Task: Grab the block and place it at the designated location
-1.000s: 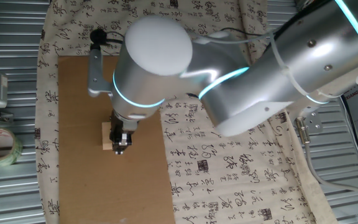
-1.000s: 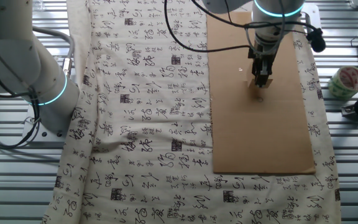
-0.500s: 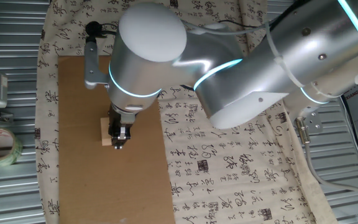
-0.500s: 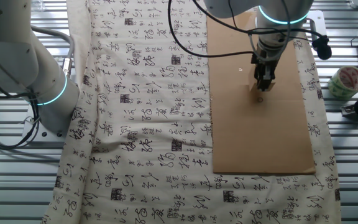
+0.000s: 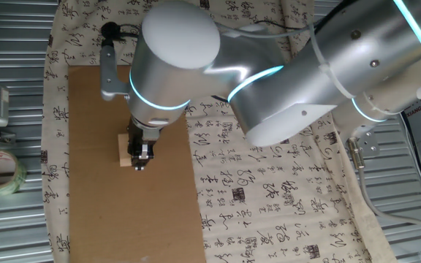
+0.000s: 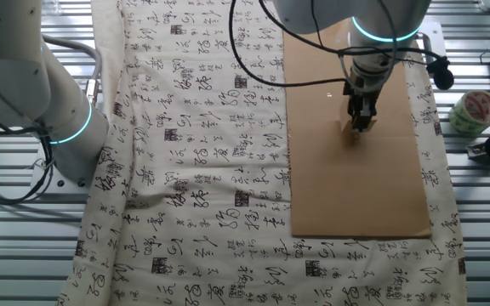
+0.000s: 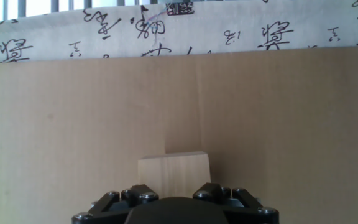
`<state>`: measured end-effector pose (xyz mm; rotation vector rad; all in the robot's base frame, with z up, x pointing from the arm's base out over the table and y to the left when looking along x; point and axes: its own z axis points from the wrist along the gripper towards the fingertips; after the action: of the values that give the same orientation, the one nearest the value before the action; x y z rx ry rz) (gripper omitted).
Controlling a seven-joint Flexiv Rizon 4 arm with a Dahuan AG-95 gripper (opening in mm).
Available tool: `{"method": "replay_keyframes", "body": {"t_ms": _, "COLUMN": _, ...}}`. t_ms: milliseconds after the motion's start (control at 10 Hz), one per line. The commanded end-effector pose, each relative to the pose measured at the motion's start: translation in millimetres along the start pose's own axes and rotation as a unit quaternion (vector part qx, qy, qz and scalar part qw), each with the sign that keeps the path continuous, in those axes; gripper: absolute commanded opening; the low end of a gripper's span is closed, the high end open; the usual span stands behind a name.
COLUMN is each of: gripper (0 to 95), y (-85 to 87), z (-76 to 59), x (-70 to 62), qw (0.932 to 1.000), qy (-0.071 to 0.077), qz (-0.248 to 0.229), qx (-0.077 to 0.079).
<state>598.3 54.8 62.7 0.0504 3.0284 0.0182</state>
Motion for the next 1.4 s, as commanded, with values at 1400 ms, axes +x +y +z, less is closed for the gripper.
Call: {"method": "replay_keyframes", "body": {"t_ms": 1400, "gripper": 0.0, "y": -24.7, "z": -0.3, "x": -2.7, "qw": 0.9997, "qy": 0.000, "qz": -0.022, "qx": -0.002}}
